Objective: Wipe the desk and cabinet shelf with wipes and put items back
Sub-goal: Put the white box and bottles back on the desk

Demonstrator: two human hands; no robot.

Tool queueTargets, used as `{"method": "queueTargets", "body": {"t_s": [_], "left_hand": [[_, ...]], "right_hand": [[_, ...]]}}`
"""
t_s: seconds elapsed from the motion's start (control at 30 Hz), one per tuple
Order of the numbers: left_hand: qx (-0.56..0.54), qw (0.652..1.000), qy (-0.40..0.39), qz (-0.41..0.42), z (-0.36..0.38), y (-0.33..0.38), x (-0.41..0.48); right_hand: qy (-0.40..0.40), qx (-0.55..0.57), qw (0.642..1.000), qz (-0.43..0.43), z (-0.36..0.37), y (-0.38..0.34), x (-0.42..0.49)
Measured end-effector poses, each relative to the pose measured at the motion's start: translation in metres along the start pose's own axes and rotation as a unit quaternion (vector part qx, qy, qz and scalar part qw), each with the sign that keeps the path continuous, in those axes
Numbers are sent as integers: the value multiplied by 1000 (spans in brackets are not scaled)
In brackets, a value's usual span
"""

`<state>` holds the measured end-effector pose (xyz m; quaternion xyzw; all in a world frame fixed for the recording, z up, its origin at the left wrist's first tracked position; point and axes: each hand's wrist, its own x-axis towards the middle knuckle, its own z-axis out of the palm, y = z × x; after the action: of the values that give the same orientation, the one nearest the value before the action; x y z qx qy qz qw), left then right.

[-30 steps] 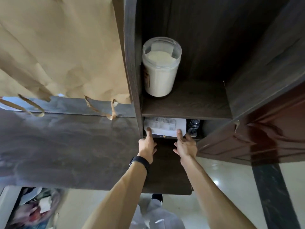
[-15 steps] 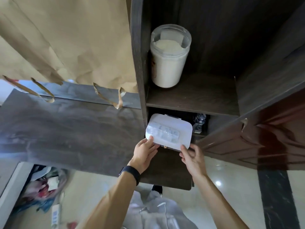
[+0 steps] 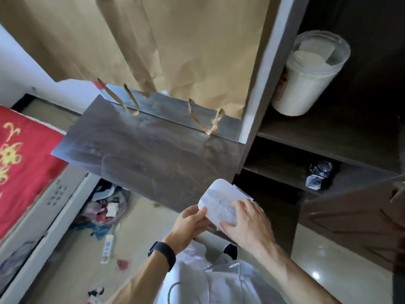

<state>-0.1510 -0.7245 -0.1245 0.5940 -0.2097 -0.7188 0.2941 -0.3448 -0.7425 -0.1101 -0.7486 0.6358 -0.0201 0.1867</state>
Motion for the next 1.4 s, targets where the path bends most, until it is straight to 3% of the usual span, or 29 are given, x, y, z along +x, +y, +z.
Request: {"method": "queueTargets", "body": {"t_s": [0.13,0.3,0.4,0.67,0.9,1.07,1.27,1.4], "left_hand": [[-18,997,75,-5,-52,10,0],[-73,987,142,3,-122,45,25],[-98,979,180,6,-163,70,53],[-141,969,200,-12,-240,134,113],[-69,974,214,-30,-260,160,138],[1,956,295,7,-263,160,142],[-45,962,269,26,-270,157,136],[-45,953,298,9,-254,151,129]], "right_hand": [[-57,47,997,-21,11,-26,27],[12,119,993,-20,21,-44,58],[4,119,993,-4,21,-62,79],[11,103,994,28,35,-117,128],[-8,101,992,69,41,-140,126],[3,116,989,92,45,-141,115],[4,114,986,123,44,-138,97],[23,126,981,148,48,-124,69]]}}
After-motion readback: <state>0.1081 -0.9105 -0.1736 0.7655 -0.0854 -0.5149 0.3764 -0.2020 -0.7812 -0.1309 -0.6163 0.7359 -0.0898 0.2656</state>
